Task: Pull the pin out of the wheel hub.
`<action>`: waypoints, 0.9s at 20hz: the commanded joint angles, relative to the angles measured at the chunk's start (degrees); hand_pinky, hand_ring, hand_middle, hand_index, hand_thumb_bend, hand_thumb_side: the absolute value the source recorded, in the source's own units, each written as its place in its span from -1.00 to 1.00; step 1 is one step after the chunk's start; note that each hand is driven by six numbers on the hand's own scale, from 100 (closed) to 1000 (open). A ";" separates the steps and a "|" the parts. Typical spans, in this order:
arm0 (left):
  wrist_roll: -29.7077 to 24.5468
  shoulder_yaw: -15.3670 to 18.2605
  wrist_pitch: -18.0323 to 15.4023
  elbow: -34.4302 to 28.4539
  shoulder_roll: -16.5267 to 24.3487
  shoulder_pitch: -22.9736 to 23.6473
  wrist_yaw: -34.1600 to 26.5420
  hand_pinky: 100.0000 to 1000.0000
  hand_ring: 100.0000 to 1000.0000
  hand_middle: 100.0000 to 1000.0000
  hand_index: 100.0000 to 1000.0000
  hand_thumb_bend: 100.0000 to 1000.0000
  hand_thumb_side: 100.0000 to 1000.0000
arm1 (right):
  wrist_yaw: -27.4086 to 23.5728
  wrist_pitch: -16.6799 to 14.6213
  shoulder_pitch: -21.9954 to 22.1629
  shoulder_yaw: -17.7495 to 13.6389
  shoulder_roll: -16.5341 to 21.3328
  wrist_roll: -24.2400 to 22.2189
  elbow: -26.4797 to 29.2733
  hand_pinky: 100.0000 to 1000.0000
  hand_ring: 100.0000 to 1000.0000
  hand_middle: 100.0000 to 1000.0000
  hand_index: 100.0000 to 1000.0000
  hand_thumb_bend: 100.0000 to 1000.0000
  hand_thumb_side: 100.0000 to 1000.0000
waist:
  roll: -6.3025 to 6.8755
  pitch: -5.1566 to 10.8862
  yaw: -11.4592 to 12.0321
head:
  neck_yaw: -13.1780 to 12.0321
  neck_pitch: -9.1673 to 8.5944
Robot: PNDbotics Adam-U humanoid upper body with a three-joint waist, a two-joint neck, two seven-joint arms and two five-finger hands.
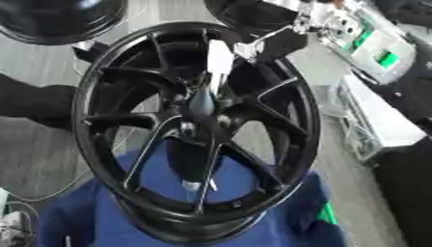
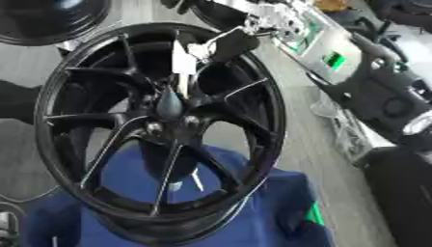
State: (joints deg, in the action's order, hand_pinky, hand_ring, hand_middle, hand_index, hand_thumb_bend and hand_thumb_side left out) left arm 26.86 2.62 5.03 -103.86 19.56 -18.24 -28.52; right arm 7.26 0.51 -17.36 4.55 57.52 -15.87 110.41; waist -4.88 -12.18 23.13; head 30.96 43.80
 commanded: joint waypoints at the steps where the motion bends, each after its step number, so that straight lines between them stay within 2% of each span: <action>1: 0.29 0.59 0.02 -1.09 0.72 -0.56 -0.04 0.45 0.45 0.28 0.47 -0.82 0.37 | 1.58 -0.01 -0.24 -0.17 1.06 -0.41 -0.02 0.94 0.64 0.62 0.76 -1.00 -0.41 | 0.13 0.64 0.00 | 0.59 0.32; 9: 0.00 0.30 0.16 -0.85 0.76 -0.58 0.05 0.45 0.45 0.28 0.47 -0.82 0.38 | -2.07 2.57 0.02 -0.76 1.70 -0.45 0.39 0.97 0.64 0.62 0.77 -1.00 -0.37 | -0.02 0.33 -0.14 | 1.17 0.32; 14: 0.02 0.24 0.23 -0.77 0.77 -0.51 0.17 0.45 0.45 0.28 0.46 -0.82 0.39 | -0.10 1.50 0.38 -0.57 1.78 -1.50 0.46 0.98 0.66 0.64 0.80 -1.00 -0.21 | -0.18 -0.06 -0.07 | 1.69 0.32; 18: 0.01 0.16 0.30 -0.73 0.82 -0.58 0.26 0.45 0.45 0.27 0.45 -0.82 0.39 | 1.19 0.43 0.44 -0.46 1.80 -2.64 -0.11 0.98 0.67 0.64 0.80 -1.00 -0.17 | -0.36 -0.35 0.01 | 2.00 0.32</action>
State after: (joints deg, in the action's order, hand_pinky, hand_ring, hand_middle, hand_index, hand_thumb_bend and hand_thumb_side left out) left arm 26.94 2.62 5.24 -103.80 19.56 -18.21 -28.51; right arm 7.88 1.26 -16.57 4.82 57.22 -18.17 110.31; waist -5.51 -13.20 23.10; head 32.66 43.80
